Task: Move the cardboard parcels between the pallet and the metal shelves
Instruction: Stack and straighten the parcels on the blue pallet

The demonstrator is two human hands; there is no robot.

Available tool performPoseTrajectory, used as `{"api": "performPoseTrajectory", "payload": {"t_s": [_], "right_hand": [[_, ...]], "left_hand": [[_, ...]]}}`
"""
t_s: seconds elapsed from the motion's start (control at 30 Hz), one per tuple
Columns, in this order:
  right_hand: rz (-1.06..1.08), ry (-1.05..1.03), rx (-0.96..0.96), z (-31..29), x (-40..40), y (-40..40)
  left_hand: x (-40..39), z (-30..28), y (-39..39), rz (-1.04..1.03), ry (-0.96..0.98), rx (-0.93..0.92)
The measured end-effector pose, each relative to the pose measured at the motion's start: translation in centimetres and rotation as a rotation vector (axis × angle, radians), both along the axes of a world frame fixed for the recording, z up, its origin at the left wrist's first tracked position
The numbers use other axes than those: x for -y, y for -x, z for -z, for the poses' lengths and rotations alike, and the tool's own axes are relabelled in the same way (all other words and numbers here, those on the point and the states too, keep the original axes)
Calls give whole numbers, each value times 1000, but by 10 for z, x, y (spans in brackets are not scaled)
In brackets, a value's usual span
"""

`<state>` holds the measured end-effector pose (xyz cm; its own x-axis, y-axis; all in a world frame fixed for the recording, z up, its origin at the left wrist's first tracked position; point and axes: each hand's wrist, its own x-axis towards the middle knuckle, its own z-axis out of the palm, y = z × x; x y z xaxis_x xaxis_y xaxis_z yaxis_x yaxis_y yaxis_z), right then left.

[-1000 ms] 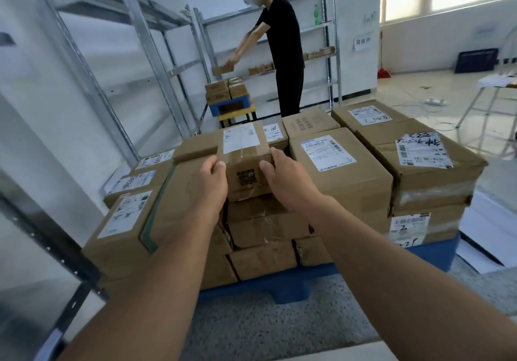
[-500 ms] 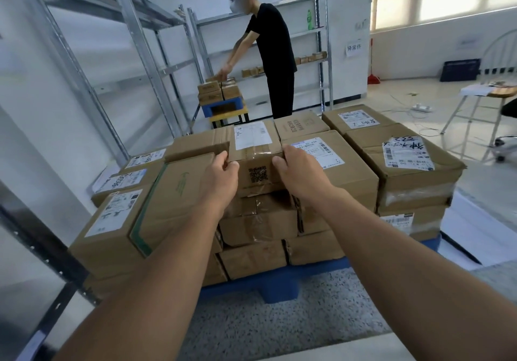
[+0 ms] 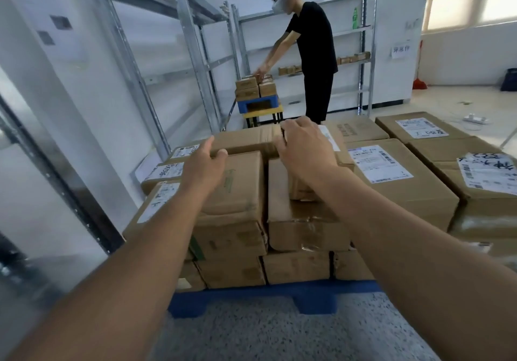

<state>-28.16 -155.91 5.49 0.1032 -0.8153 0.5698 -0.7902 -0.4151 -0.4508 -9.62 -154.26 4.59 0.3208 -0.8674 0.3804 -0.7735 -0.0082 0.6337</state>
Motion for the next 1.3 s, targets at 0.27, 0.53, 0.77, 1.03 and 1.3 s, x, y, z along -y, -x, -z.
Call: {"api": "performPoseTrajectory", "payload": {"t_s": [0.27, 0.53, 0.77, 1.03, 1.3], "right_hand": [[-113, -105, -93, 19, 43, -96], [-122, -213, -181, 33, 93, -182], [-113, -321, -284, 43, 127, -234], [75, -318, -242, 50, 155, -249], [223, -228, -291, 49, 165, -222]], "left_hand": [[23, 4, -109, -136, -55, 9], [51, 30, -205, -182, -154, -62], [85, 60, -258, -138, -284, -128], [122, 81, -285, 33, -392, -306], [134, 77, -286, 117, -370, -372]]}}
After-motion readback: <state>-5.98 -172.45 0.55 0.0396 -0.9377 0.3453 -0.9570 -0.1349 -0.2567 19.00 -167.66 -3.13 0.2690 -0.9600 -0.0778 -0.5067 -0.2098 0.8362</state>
